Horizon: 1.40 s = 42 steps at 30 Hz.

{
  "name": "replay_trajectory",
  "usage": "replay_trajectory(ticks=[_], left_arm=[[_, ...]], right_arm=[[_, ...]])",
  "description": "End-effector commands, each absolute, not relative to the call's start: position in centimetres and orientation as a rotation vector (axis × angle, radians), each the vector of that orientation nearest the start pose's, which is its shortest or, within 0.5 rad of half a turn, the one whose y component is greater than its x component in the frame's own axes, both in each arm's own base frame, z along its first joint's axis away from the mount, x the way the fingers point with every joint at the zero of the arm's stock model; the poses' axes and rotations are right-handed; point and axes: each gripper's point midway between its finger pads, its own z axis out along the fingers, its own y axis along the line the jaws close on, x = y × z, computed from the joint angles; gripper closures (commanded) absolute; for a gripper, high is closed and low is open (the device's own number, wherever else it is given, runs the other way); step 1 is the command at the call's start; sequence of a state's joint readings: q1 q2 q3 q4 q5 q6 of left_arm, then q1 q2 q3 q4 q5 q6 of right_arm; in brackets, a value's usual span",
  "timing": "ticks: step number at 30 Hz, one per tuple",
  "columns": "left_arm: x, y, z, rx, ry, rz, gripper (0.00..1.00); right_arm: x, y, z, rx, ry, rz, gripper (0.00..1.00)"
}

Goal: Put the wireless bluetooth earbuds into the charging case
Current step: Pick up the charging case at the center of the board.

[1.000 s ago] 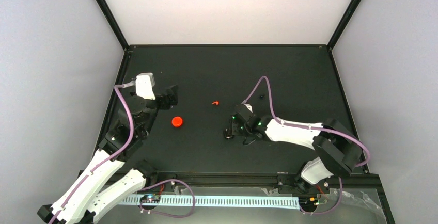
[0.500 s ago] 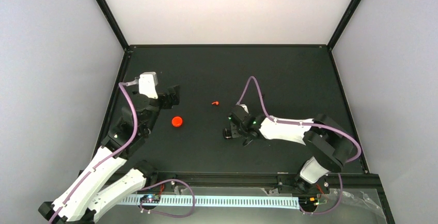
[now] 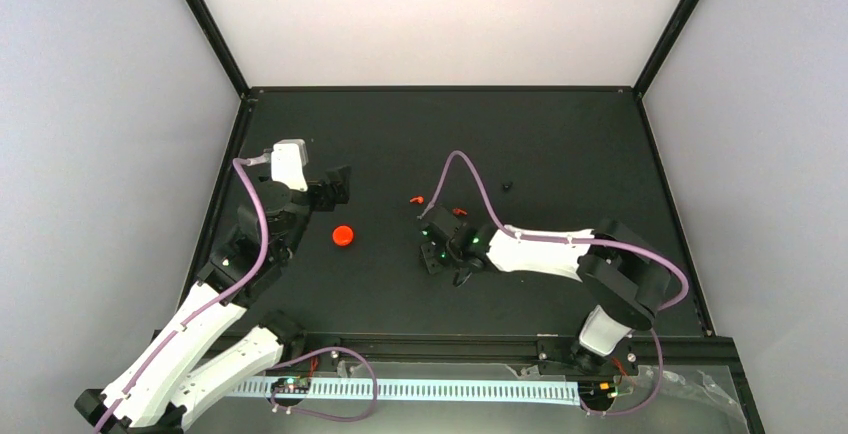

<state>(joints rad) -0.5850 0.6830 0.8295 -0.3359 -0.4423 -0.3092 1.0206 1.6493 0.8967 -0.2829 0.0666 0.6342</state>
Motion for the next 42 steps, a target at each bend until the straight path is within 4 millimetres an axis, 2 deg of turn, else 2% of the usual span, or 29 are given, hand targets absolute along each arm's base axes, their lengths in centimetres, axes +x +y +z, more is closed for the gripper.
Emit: replay_trajectory(ticks=[1, 3, 6, 9, 13, 17, 21, 29, 33, 37, 39, 42], left_arm=[[26.8, -9.4, 33.3, -0.072, 1.749, -0.285, 0.01], [26.8, -9.3, 33.5, -0.076, 1.744, -0.285, 0.01], [26.8, -9.2, 33.5, -0.077, 1.742, -0.284, 0.01], [26.8, -9.2, 33.5, -0.076, 1.743, -0.282, 0.01], [26.8, -9.2, 33.4, -0.078, 1.744, -0.276, 0.01], [26.8, -9.2, 33.4, -0.077, 1.746, -0.273, 0.01], [26.9, -9.1, 33.4, -0.079, 1.746, -0.270, 0.01], [26.8, -9.3, 33.5, -0.073, 1.745, -0.282, 0.01], [26.8, -9.4, 33.5, -0.071, 1.745, -0.286, 0.01], [26.9, -9.4, 33.4, -0.071, 1.747, -0.286, 0.01], [26.9, -9.4, 33.3, -0.069, 1.751, -0.284, 0.01], [26.9, -9.4, 33.4, -0.070, 1.749, -0.280, 0.01]], right_arm=[[22.0, 34.6, 8.4, -0.610, 2.487, 0.590, 0.72], [22.9, 33.9, 9.2, -0.617, 2.450, 0.536, 0.61], [24.8, 32.7, 8.9, -0.597, 2.461, 0.485, 0.41], [26.1, 32.7, 7.9, -0.595, 2.492, 0.525, 0.33], [27.2, 34.2, 7.5, -0.636, 2.485, 0.574, 0.28], [27.6, 35.5, 5.7, -0.680, 2.522, 0.604, 0.27], [26.9, 36.0, 4.7, -0.698, 2.565, 0.639, 0.27], [24.0, 33.0, 3.0, -0.663, 2.659, 0.608, 0.31], [22.2, 32.9, 3.5, -0.697, 2.653, 0.625, 0.32], [21.0, 33.8, 5.0, -0.776, 2.603, 0.663, 0.33], [21.0, 34.2, 6.0, -0.809, 2.566, 0.665, 0.34], [22.2, 33.7, 7.4, -0.784, 2.521, 0.591, 0.33]])
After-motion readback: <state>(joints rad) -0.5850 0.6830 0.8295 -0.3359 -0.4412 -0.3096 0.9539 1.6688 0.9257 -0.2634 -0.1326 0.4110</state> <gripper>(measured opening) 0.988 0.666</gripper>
